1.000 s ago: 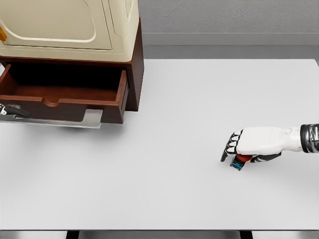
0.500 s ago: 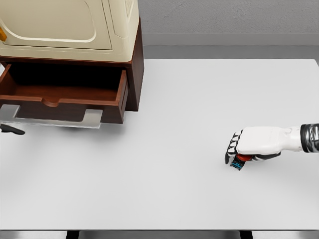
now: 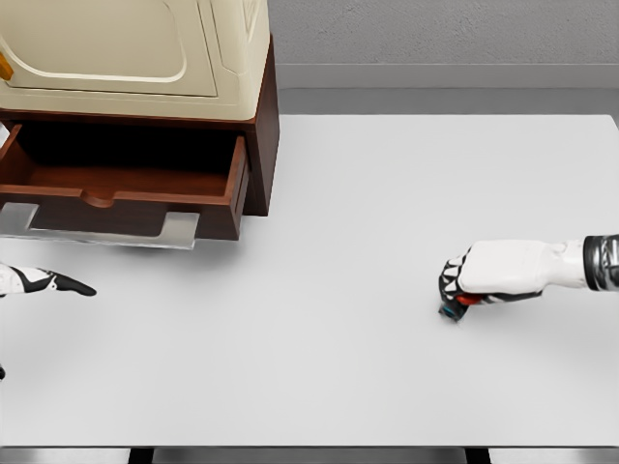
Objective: Open the cabinet drawer with left arm, and place a switch into the drawer with right arm
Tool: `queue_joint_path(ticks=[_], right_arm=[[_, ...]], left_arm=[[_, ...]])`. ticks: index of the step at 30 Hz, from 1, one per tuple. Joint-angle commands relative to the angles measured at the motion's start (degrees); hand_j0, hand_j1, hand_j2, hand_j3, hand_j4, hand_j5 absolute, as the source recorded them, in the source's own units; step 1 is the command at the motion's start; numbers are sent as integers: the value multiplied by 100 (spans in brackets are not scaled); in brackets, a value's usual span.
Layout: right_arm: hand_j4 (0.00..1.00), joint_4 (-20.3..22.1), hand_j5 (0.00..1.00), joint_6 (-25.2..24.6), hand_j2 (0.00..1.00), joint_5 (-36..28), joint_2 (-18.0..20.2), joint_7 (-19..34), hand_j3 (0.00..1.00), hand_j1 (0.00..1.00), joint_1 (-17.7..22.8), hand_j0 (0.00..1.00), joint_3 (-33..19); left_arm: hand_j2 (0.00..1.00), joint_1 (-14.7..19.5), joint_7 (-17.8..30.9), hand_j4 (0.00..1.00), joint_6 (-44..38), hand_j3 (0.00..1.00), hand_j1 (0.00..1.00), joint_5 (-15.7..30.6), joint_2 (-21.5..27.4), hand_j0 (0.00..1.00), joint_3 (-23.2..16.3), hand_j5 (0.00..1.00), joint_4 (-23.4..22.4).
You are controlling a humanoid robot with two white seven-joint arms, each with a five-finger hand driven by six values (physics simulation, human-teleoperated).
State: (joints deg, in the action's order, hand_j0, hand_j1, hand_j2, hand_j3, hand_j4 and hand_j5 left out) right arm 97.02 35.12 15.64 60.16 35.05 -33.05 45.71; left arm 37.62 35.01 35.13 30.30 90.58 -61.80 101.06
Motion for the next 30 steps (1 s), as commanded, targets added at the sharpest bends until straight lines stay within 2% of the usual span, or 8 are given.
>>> queue_joint_path(ticks=[1,4,6,11,19,21,26,30], right_arm=[[30,-69,30,-12,30,-69,-84,-5,30,30,0,30,-27],[27,-95,27,-12,27,-69,-207,-5,27,27,-9,27,-35],[28,-104,28,-12,28,-78,-303,-5,28,28,-18,28,-352],[28,-139,28,-12,28,-78,-558,-5,28,28,-35,28,-396],[28,-350,28,-12,28,-113,-1253,-5,28,28,-624,28,-396],[28,-526,28,-12,28,-113,-1437,-5,28,28,-729,28,-387],[28,-535,28,-12,28,-122,-1622,-5,28,28,-861,28,-387],[28,-745,28,-12,28,-148,-1929,-5,28,28,-1133,28,-387]], left_arm=[[100,0,-1,100,-13,100,100,11,-40,100,2,100,1],[100,0,-1,100,-13,100,100,-24,-40,100,2,100,1],[100,0,-1,100,-13,100,100,-33,-40,100,2,100,1],[100,-9,-1,100,-13,100,100,-77,-31,100,2,100,-8],[100,0,-1,100,-13,100,100,-68,-31,100,2,100,-8],[100,0,-1,100,-13,100,100,-68,-31,100,2,100,-8],[100,-9,-1,100,-13,100,100,-68,-22,100,2,100,-8],[100,0,-1,100,-13,100,100,-77,-14,100,2,100,-8]])
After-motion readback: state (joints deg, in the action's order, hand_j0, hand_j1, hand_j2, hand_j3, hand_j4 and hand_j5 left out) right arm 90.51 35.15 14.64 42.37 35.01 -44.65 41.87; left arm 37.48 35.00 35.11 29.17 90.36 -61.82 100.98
